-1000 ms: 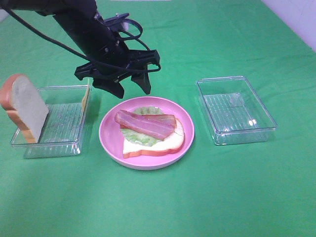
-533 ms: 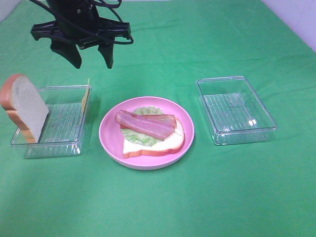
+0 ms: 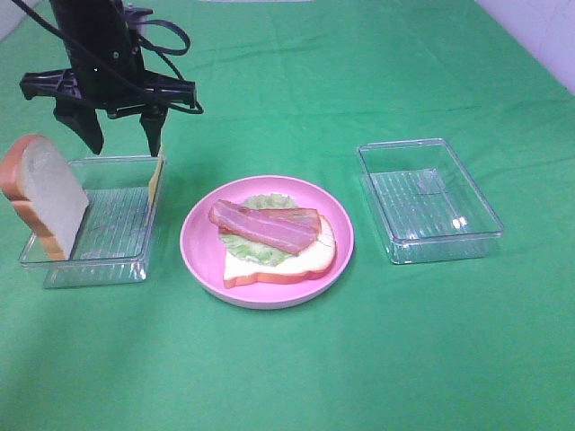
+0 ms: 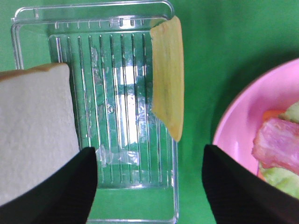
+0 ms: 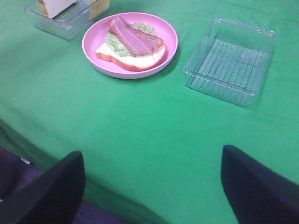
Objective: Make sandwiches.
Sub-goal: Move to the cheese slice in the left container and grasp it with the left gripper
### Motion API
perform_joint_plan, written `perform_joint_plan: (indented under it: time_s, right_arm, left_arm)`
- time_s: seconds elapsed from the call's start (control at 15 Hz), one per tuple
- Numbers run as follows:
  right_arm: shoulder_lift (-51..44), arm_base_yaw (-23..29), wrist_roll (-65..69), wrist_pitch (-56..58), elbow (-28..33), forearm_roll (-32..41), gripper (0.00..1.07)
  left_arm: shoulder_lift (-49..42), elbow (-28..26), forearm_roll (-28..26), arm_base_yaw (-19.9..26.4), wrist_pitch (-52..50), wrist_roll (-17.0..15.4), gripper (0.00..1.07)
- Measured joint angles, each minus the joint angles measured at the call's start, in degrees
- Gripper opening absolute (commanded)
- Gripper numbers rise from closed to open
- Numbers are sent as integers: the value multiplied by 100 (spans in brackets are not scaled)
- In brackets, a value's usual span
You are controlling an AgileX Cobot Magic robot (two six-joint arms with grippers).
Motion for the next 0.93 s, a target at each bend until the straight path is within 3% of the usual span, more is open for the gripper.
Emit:
perform_joint_plan:
  time_s: [0.2, 0.4, 0.8, 0.93]
  right_arm:
    - [0, 0, 0, 0, 0, 0, 76]
    - [0, 0, 0, 0, 0, 0, 76]
    - [0, 0, 0, 0, 0, 0, 76]
    - [0, 0, 0, 0, 0, 0, 76]
  left_arm:
    - [223, 0, 138, 0, -390, -120, 63]
    - [269, 0, -172, 0, -837, -149, 63]
    - [544, -6, -206, 11, -831, -149, 63]
    - [573, -6, -218, 11, -951, -149, 57]
